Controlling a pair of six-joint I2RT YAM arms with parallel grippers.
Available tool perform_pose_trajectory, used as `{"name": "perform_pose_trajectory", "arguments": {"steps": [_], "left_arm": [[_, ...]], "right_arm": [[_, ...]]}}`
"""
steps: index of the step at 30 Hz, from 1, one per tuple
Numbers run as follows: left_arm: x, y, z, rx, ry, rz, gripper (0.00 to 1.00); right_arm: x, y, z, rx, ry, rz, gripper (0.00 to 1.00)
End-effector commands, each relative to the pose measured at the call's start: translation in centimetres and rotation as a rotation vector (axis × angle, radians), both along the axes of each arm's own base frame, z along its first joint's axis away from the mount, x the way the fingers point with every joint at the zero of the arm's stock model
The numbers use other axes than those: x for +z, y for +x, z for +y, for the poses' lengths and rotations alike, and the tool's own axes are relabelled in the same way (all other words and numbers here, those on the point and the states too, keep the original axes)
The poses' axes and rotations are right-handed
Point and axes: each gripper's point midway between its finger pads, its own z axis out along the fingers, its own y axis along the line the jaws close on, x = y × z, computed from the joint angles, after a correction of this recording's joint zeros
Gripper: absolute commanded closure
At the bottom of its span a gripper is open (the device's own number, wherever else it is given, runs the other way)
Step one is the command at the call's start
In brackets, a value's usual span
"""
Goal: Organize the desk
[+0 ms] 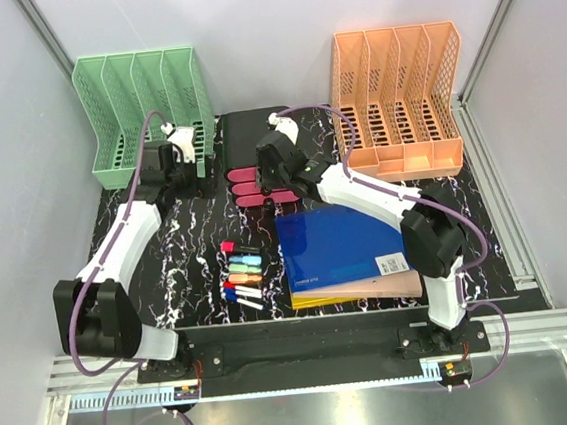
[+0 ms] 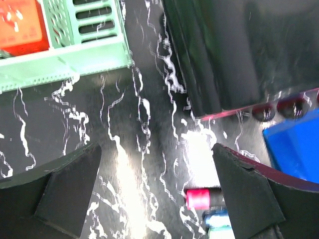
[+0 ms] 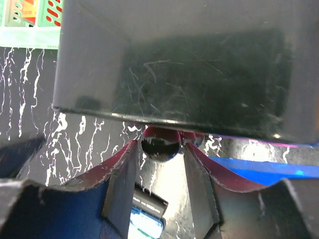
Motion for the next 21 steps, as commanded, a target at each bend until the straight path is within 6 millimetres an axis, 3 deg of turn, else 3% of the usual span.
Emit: {"name": "perform_pose_trajectory", "arguments": {"steps": [1, 4, 7, 8, 9, 12, 15, 21], "left_arm": [[2.6, -0.9, 0.4, -0.022, 0.028, -0.091, 0.01], [2.8, -1.5, 0.6, -0.026, 0.040, -0.102, 0.01], [2.8, -1.9, 0.8, -0.028, 0.050, -0.104, 0.01], [2.7, -2.0, 0.8, -0.029, 0.052, -0.103, 0.01], [2.7, -2.0, 0.8, -0.029, 0.055, -0.105, 0.01], [2.6, -2.2, 0.7, -0.033, 0.052, -0.102, 0.01], [2.6, -2.3, 0.8, -0.030, 0.048, -0.101, 0.01], [2.4, -2.6, 1.1, -0.018, 0.061, -0.098, 0.01]], "right_arm": [[1.1, 1.6, 1.4, -0.035, 0.070, -0.039, 0.50], [1.2, 1.7, 1.8, -0.034, 0.085, -0.036, 0.52], [1.1, 1.8, 1.8, -0.036, 0.087, -0.034, 0.60], [1.0, 1.6, 1.7, -0.036, 0.084, -0.032, 0.66], [1.1, 1.6, 1.6, -0.038, 0.084, -0.034, 0.77], [1.1, 1.1, 0.9, -0.043, 0.081, -0.034, 0.93], [1.2, 0.5, 0.5, -0.041, 0.086, -0.031, 1.00], [0.7, -1.9, 0.2, -0.014, 0.072, -0.012, 1.00]]}}
